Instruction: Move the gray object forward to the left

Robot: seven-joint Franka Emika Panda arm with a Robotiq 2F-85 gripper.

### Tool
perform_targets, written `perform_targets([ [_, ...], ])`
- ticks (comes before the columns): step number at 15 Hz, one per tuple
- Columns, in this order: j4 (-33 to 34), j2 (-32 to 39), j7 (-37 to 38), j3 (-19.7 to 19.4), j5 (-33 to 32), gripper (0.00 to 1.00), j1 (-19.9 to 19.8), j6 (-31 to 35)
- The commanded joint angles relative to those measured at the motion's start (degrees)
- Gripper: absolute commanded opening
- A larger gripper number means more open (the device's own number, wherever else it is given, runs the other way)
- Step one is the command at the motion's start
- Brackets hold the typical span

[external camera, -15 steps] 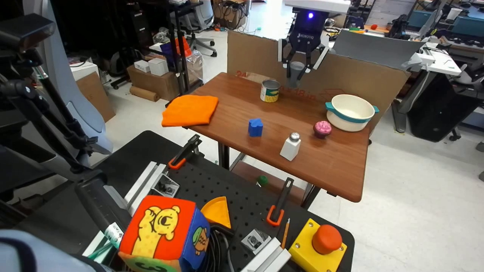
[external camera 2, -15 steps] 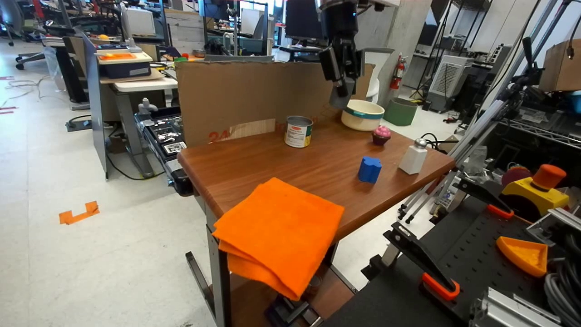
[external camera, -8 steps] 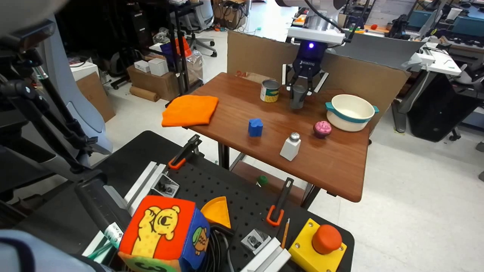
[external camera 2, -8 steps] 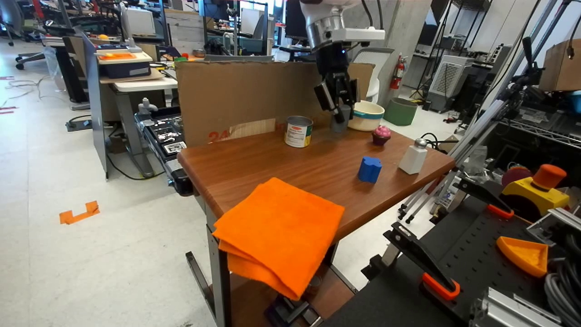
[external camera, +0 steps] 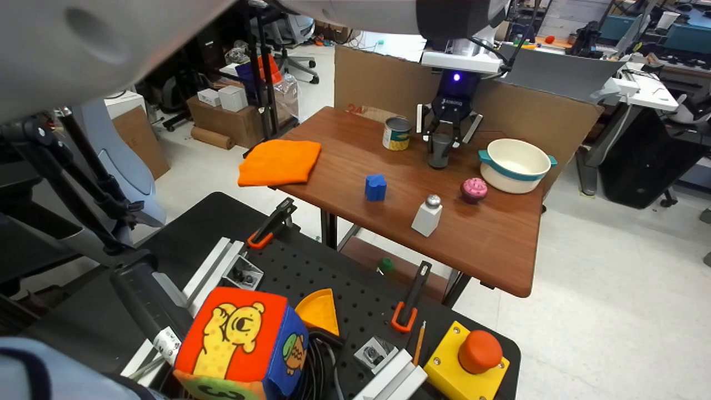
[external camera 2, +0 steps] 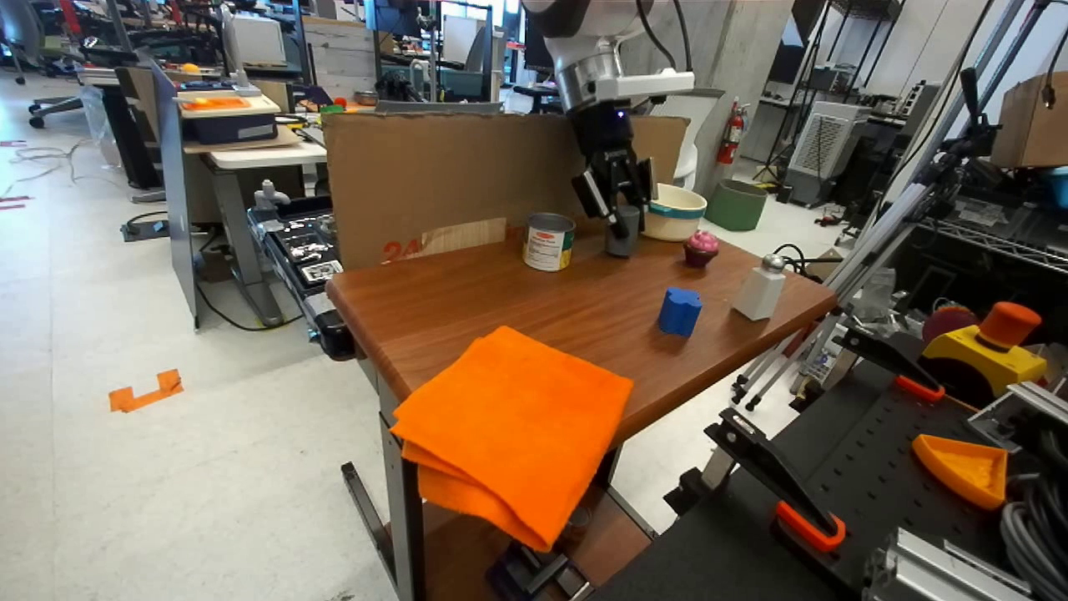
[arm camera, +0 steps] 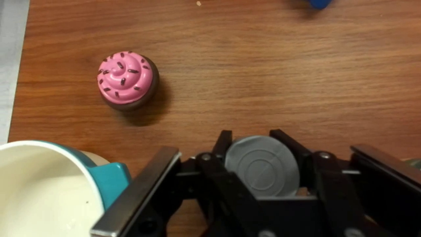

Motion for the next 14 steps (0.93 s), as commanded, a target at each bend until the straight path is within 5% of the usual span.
perform_targets([
  [1,4.91,2.84,-0.10,-1.21,-1.29,0.66,0.41,-3.74],
  [6,-0.47,-4.02,-5.67,-0.45,-1.80,1.00,0.00,-3.20],
  [9,-6.07,-11.01,-5.55,-0.17,-0.88,1.00,-0.86,0.41],
  [10,0.42,-5.05,-4.89,-0.71,-1.46,1.00,-0.11,-1.93],
  [14,-0.40,-6.13,-4.88,-0.70,-1.43,1.00,-0.18,-2.08],
])
